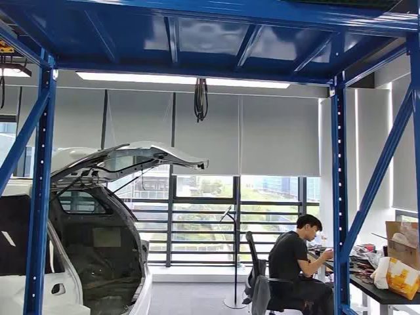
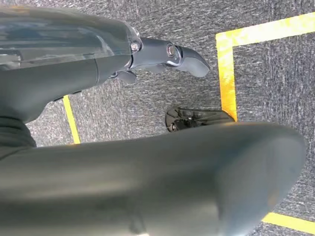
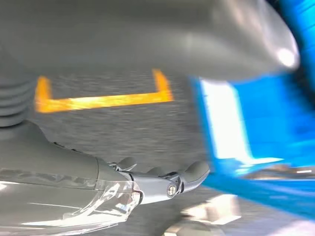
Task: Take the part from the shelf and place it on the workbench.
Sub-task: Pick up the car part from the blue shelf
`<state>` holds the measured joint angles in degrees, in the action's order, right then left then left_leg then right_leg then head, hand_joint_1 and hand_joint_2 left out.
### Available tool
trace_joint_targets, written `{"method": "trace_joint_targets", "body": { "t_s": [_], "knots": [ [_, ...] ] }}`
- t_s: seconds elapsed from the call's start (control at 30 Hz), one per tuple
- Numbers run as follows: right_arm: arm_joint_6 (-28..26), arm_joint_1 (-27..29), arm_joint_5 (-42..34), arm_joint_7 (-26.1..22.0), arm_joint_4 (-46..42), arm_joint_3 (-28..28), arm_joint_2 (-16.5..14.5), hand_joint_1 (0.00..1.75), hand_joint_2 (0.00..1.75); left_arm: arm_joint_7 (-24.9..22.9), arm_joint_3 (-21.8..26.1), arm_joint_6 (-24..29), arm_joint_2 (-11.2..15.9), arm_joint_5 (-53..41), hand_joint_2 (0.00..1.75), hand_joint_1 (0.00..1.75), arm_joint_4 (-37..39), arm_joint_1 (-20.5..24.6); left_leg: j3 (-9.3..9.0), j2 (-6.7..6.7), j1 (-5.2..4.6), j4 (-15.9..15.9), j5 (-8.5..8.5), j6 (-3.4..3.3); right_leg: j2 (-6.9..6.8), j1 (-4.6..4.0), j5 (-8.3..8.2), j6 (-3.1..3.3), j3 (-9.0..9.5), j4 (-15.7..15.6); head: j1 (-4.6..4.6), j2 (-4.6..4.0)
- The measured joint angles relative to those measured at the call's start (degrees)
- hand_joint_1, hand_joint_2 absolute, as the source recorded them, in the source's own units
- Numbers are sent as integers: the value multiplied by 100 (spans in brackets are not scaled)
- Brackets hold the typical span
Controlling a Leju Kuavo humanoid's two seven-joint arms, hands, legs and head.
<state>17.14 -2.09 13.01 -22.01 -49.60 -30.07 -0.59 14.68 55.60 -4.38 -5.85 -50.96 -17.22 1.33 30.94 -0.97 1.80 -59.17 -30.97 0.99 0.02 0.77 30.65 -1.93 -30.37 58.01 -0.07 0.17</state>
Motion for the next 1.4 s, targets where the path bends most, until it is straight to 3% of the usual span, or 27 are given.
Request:
{"method": "trace_joint_targets", "body": {
  "t_s": [0.37, 0.5, 0.73, 0.87, 1.0, 1.2, 1.4],
  "knots": [
    [189, -250, -337, -214, -1791, 1075, 233, 0, 175, 118, 589, -39, -37, -523, 0, 0, 87, 104, 1, 0, 0, -1, 5, -1, -1, 0, -1, 0, 0, 4, 0, 0],
    [208, -417, -468, -236, -2439, 1613, 358, 0, 0, 159, 794, -49, -52, -716, 0, 0, 120, 142, 1, 0, 0, -1, 5, -1, -3, 0, -1, 0, -1, 6, 0, 0],
    [203, -712, -679, -277, -3495, 2542, 587, 0, 0, 205, 1133, -84, -81, -1045, 0, 0, 192, 203, 2, 0, 0, -1, 6, 0, -3, 0, -1, 0, -3, 10, 0, 0],
    [168, -871, -805, -305, -4141, 3106, 729, 0, 175, 229, 1328, -110, -98, -1262, 0, 0, 239, 233, 3, 0, 0, -1, 6, 0, -4, 0, -1, 0, -5, 10, 0, 0],
    [129, -1006, -944, -336, -4727, 3626, 873, 0, 0, 244, 1500, -129, -117, -1478, 0, 0, 280, 261, 3, 0, 0, -2, 6, 0, -4, 0, -1, 0, -6, 11, 0, 0],
    [1, -1121, -1146, -333, -5518, 4320, 1115, 0, 0, 265, 1746, -175, -156, -1832, 0, 0, 332, 285, 3, 0, 0, -1, 6, 0, -4, 0, -1, 0, -8, 11, 0, 0],
    [-99, -1128, -1185, -273, -5860, 4585, 1277, 0, 0, 270, 1838, -189, -177, -1976, 0, 0, 366, 289, 3, 0, -1, -2, 6, 0, -3, 1, -1, 0, -9, 11, 0, 0]
  ]
}}
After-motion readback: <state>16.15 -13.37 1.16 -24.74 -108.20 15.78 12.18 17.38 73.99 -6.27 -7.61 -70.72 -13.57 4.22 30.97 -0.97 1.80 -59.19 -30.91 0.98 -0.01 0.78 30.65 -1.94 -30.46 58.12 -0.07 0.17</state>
